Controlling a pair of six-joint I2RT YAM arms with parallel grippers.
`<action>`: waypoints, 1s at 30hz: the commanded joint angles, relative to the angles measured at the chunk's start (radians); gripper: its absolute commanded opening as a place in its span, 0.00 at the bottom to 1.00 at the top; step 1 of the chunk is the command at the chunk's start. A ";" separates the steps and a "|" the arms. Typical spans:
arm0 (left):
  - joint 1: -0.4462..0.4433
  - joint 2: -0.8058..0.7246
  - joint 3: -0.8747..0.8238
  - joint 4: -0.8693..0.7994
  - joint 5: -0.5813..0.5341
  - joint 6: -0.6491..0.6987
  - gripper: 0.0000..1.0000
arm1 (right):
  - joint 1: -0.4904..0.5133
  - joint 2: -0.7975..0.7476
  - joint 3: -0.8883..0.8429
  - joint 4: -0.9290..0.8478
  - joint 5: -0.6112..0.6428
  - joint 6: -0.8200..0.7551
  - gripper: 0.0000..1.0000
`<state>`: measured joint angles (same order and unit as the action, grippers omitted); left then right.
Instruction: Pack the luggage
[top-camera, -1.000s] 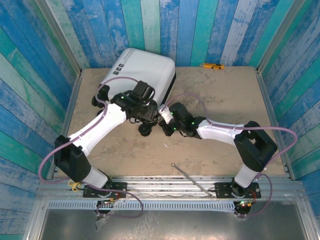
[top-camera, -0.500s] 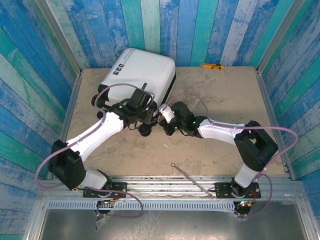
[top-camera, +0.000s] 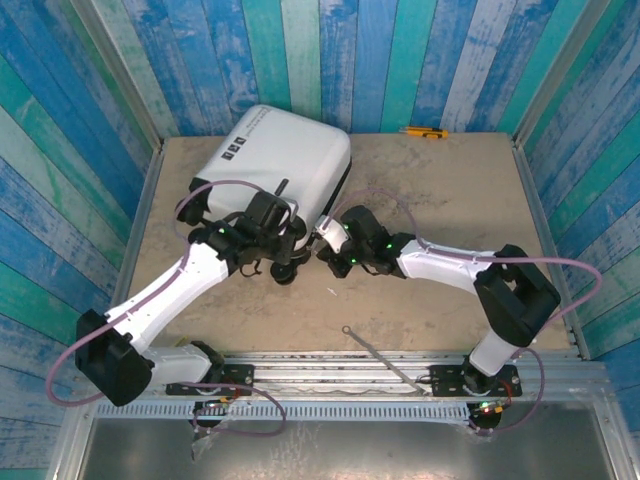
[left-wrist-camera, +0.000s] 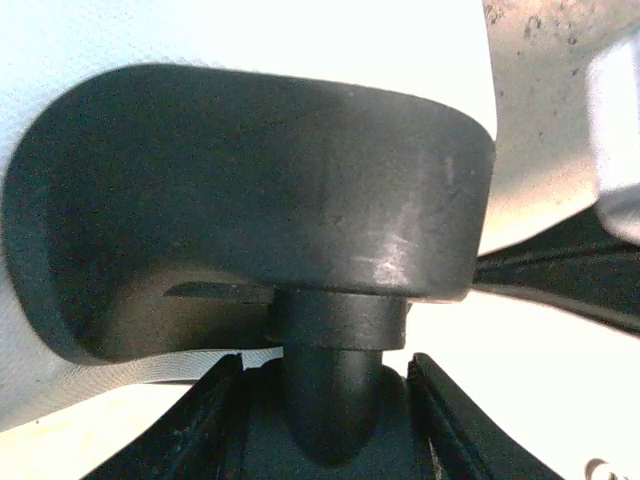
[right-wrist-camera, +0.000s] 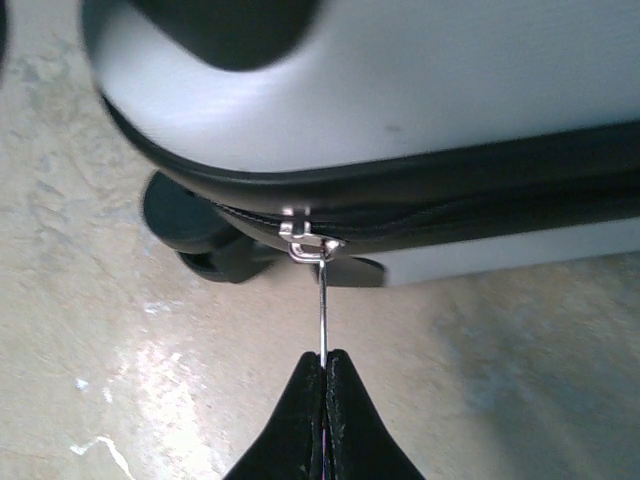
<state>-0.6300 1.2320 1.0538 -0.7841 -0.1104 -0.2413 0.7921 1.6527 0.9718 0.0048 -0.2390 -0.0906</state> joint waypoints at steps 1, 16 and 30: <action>0.007 -0.049 0.017 -0.239 -0.074 -0.090 0.00 | -0.035 -0.043 -0.008 -0.082 0.128 -0.063 0.00; 0.007 -0.183 -0.079 -0.326 -0.047 -0.171 0.00 | -0.261 0.119 0.163 -0.115 0.002 -0.195 0.00; 0.007 -0.268 -0.058 -0.425 -0.244 -0.336 0.00 | -0.492 0.522 0.623 -0.078 -0.109 -0.080 0.00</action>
<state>-0.6487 1.0313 0.9897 -0.9867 -0.1337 -0.3641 0.3779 2.0830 1.5028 -0.0616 -0.4297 -0.2474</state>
